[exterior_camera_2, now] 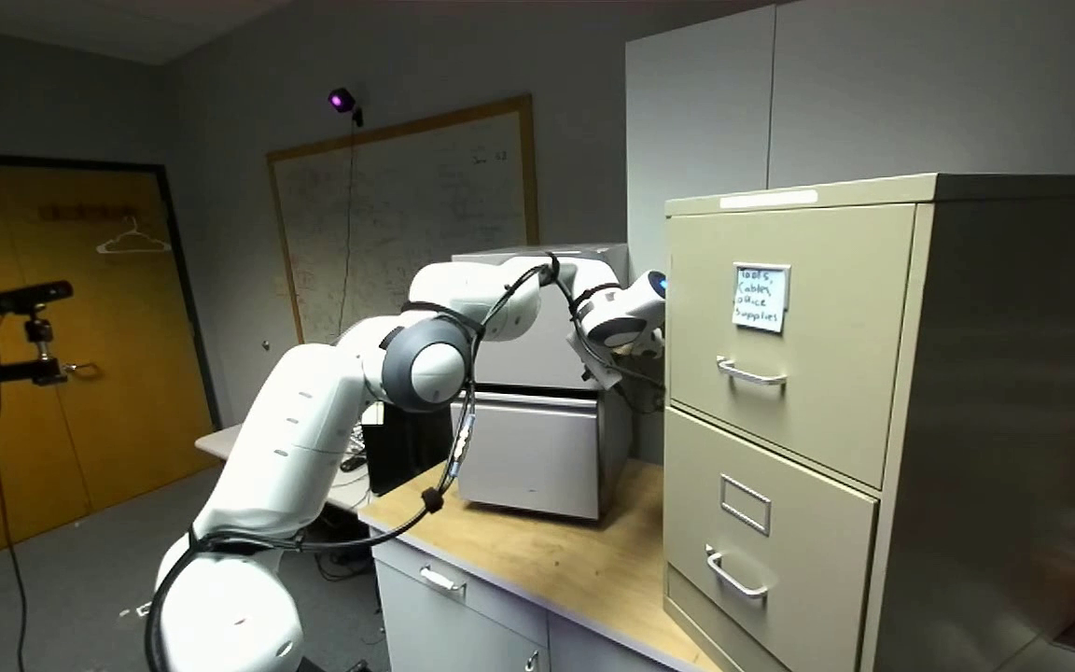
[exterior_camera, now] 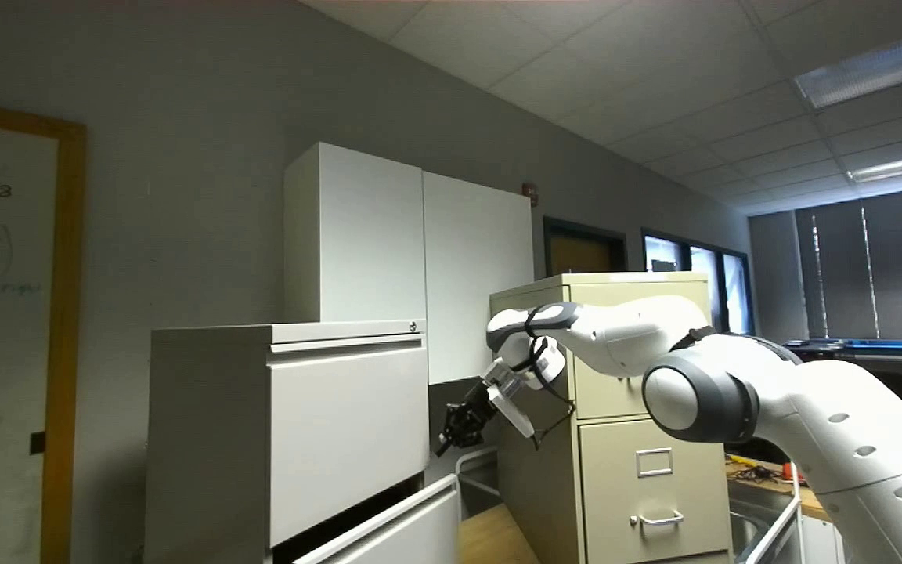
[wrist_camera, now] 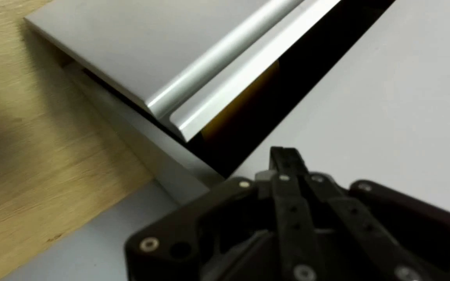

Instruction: Close the bottom drawer of the file cabinet

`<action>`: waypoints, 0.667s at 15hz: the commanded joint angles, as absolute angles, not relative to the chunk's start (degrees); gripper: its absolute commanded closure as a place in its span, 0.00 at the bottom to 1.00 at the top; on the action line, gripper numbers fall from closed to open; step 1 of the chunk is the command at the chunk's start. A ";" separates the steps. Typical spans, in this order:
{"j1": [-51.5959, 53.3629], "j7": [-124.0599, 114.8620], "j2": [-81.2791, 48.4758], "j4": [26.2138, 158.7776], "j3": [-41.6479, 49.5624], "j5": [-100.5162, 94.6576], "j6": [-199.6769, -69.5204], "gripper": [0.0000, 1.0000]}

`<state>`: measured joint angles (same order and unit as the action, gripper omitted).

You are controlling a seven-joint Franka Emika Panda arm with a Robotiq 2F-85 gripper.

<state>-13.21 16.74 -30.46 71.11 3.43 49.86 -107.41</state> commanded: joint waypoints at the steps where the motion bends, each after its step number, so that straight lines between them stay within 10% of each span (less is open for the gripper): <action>1: -16.18 16.02 -26.62 75.06 3.72 49.23 -106.06 1.00; 10: -14.61 17.01 -22.03 92.41 3.99 48.28 -107.26 1.00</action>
